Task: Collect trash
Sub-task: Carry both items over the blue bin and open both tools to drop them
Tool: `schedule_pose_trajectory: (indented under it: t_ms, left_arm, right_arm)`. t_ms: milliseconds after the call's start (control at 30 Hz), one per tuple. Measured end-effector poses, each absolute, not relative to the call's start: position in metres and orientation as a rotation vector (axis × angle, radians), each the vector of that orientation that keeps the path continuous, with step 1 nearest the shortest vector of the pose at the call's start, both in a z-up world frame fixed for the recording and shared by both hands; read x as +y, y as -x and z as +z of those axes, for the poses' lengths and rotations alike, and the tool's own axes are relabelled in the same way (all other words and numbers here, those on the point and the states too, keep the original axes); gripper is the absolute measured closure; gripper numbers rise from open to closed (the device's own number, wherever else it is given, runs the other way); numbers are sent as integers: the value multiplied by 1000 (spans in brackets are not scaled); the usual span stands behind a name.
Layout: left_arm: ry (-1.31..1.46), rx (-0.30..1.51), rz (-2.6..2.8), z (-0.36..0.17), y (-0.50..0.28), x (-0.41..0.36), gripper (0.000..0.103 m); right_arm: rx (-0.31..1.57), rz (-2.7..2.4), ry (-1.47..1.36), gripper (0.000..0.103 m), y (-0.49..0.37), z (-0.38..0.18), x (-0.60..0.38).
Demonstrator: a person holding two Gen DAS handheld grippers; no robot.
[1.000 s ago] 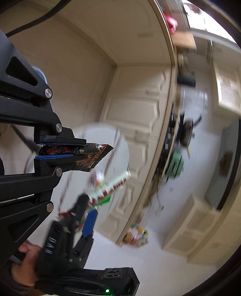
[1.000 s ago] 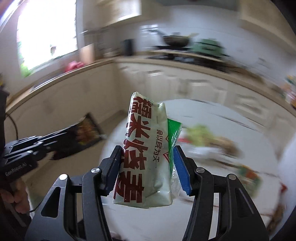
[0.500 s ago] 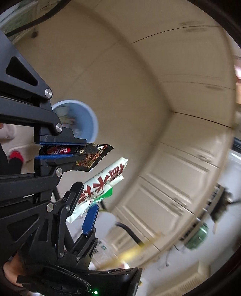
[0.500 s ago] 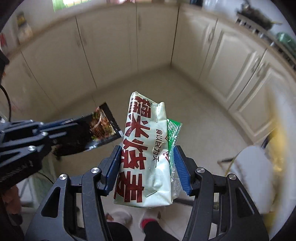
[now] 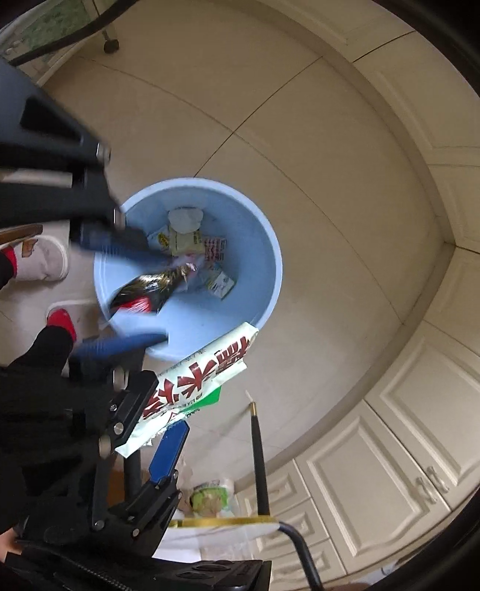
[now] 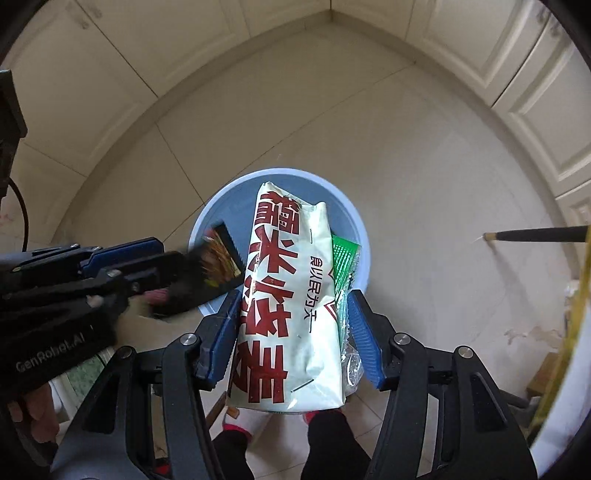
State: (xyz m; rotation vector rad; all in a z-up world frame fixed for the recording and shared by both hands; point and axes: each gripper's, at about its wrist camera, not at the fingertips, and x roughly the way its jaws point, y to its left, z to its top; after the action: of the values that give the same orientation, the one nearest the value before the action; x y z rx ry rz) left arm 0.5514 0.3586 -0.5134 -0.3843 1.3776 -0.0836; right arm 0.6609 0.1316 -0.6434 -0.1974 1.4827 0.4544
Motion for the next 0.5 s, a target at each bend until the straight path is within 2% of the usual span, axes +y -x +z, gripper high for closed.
schedule_pose_trajectory:
  t_ms: [33, 167, 300, 367, 467, 500]
  left_arm:
    - [381, 1370, -71, -510, -556, 359, 51]
    - [389, 1339, -26, -491, -553, 366, 48]
    - [386, 1297, 35, -463, -541, 388, 45]
    - [391, 1265, 60, -444, -532, 396, 42]
    - [375, 1201, 87, -410, -514, 399, 37]
    - [371, 1181, 90, -400, -511, 394, 37]
  right_arm:
    - [1486, 465, 192, 47, -666, -646, 132]
    - [1475, 475, 187, 44, -667, -644, 132]
    - [1439, 470, 204, 29, -663, -627, 140]
    - [1416, 473, 200, 29, -657, -610, 142]
    - [1376, 458, 218, 13, -647, -575, 141]
    - [1353, 456, 229, 13, -641, -560, 141]
